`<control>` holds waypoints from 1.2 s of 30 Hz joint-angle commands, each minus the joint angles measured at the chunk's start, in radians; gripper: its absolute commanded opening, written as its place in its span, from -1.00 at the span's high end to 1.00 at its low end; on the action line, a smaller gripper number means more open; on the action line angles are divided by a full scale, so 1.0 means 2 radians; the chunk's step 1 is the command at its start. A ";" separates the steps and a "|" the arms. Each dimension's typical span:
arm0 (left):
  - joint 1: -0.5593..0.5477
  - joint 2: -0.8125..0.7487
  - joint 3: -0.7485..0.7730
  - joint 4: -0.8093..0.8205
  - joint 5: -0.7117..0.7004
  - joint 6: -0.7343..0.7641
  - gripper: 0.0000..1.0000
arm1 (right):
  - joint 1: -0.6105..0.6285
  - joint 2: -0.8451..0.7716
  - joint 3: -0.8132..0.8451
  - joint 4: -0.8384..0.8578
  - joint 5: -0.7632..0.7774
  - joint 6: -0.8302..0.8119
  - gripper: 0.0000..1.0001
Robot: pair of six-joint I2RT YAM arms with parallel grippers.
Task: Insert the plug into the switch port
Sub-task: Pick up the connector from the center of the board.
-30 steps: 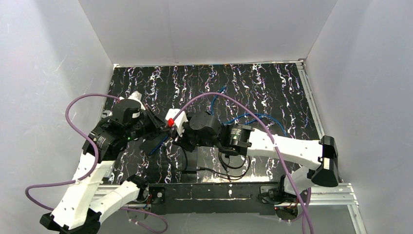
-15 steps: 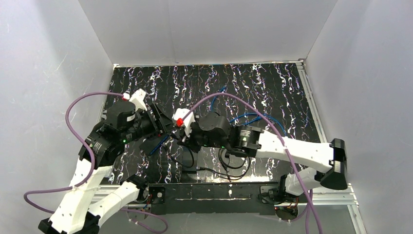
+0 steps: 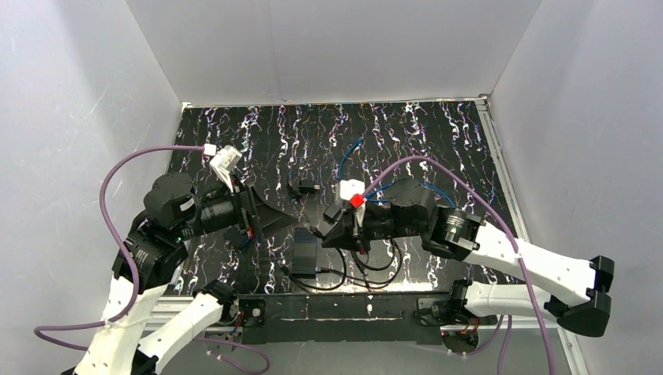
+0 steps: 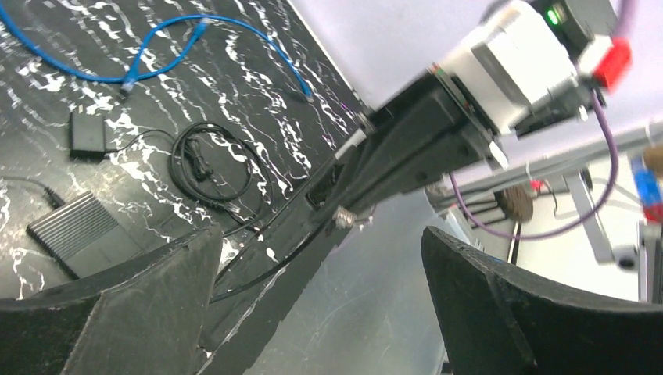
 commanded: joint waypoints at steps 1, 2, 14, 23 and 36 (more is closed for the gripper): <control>-0.001 -0.010 -0.007 0.034 0.102 0.075 -0.96 | -0.039 -0.026 -0.005 0.031 -0.155 0.023 0.97; -0.001 -0.013 -0.008 0.038 0.113 0.082 -0.96 | -0.048 -0.027 -0.003 0.032 -0.181 0.029 0.97; -0.001 -0.042 -0.039 0.128 0.219 0.136 -0.96 | -0.077 0.042 0.080 0.040 -0.412 0.095 0.97; -0.001 -0.047 -0.066 0.201 0.250 0.107 -0.96 | -0.077 0.108 0.121 0.112 -0.444 0.192 0.97; -0.001 -0.046 -0.069 0.210 0.278 0.100 -0.68 | -0.078 0.162 0.140 0.194 -0.454 0.276 0.97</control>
